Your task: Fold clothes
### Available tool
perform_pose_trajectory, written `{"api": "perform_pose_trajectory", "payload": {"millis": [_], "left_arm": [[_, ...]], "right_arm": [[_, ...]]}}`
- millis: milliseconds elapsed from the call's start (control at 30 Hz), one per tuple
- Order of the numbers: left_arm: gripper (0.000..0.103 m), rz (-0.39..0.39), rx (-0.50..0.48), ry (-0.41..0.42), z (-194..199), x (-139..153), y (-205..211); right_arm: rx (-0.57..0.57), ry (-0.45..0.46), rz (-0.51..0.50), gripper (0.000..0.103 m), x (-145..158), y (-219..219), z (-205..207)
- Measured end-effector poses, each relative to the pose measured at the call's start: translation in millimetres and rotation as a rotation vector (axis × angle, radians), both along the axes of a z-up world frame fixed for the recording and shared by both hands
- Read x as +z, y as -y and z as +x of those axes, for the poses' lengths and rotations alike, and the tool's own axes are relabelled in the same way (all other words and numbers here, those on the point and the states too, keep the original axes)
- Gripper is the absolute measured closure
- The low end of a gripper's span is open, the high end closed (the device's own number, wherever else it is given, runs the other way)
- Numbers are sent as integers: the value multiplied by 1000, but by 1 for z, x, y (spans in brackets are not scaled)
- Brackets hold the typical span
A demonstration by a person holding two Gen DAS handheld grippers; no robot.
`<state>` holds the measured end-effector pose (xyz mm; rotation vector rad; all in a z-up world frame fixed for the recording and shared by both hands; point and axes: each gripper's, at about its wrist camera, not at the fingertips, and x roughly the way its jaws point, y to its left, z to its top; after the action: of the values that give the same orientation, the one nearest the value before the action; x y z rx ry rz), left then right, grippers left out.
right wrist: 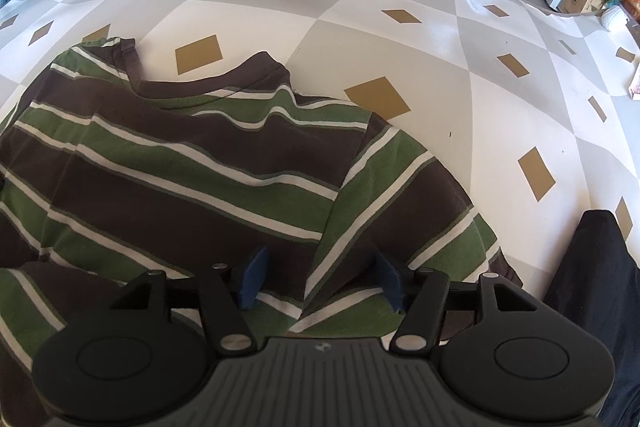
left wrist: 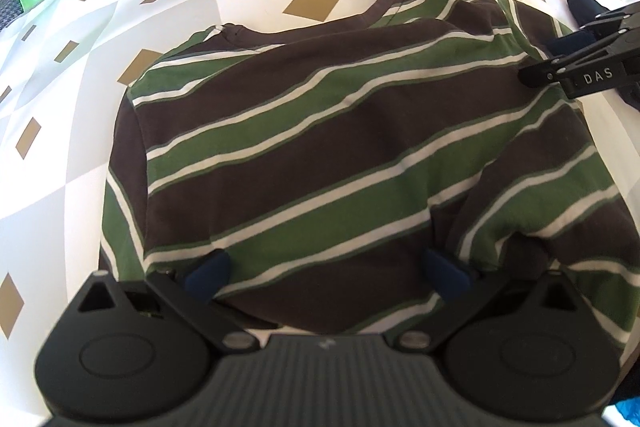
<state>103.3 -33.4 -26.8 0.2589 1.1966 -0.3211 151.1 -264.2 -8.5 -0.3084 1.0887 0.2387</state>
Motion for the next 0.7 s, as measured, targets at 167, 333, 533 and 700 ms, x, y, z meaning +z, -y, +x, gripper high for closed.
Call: {"api": "perform_pose_trajectory", "payload": {"millis": [167, 333, 533, 700], "left_arm": [[0, -4, 21, 14, -2, 1, 0], [0, -4, 26, 23, -3, -1, 2], [0, 0, 25, 33, -4, -2, 4], [0, 4, 31, 38, -8, -1, 2]], "right_arm": [[2, 2, -1, 45, 0, -2, -3], [10, -3, -4, 45, -1, -3, -3], [23, -5, -13, 44, -1, -6, -6], [42, -33, -25, 44, 0, -10, -8]]}}
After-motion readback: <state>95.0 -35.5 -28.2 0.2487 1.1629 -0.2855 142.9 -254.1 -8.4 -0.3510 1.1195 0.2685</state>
